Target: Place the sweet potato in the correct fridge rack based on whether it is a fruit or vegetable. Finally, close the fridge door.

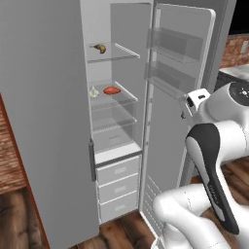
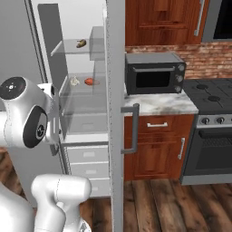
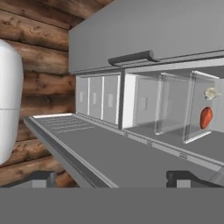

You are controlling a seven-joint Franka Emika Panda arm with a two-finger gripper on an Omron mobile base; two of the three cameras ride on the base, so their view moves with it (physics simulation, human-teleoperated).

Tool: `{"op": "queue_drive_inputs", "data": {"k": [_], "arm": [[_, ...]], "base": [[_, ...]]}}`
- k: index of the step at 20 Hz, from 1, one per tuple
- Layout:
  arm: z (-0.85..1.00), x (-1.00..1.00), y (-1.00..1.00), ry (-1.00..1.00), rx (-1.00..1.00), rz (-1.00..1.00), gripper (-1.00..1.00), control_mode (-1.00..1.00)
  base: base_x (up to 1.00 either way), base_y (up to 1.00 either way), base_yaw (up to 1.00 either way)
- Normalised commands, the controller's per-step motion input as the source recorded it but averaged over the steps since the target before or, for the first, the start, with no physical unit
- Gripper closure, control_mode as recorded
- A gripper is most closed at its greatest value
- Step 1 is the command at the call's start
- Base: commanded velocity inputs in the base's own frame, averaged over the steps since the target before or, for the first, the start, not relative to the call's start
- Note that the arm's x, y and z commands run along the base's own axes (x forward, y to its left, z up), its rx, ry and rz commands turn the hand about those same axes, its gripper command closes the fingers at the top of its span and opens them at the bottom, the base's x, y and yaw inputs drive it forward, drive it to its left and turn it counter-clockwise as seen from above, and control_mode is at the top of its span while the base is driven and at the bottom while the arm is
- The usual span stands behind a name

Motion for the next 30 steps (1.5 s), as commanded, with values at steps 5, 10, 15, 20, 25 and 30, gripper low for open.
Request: {"op": "queue_drive_inputs", "data": {"k": [5,10,15,20,25,30], "arm": [[0.00,0.00,-0.01,0.00,0.00,0.00,-1.00,-1.00],[-0.01,-0.10,-0.30,-0.05,0.04,-0.04,-1.00,-1.00],[0.00,-0.32,-0.93,-0.17,0.17,-0.11,-1.00,-1.00],[0.00,-0.12,-0.96,-0.21,0.20,-0.03,-1.00,-1.00],[0.00,0.00,-0.82,-0.06,0.15,0.01,-1.00,-1.00],[-0.15,0.11,-0.79,0.00,0.08,0.06,-1.00,-1.00]], "base": [[0.00,-0.02,0.00],[0.00,0.00,0.00],[0.00,0.00,0.00],[0.00,0.00,0.00],[0.00,0.00,0.00],[0.00,0.00,0.00]]}}
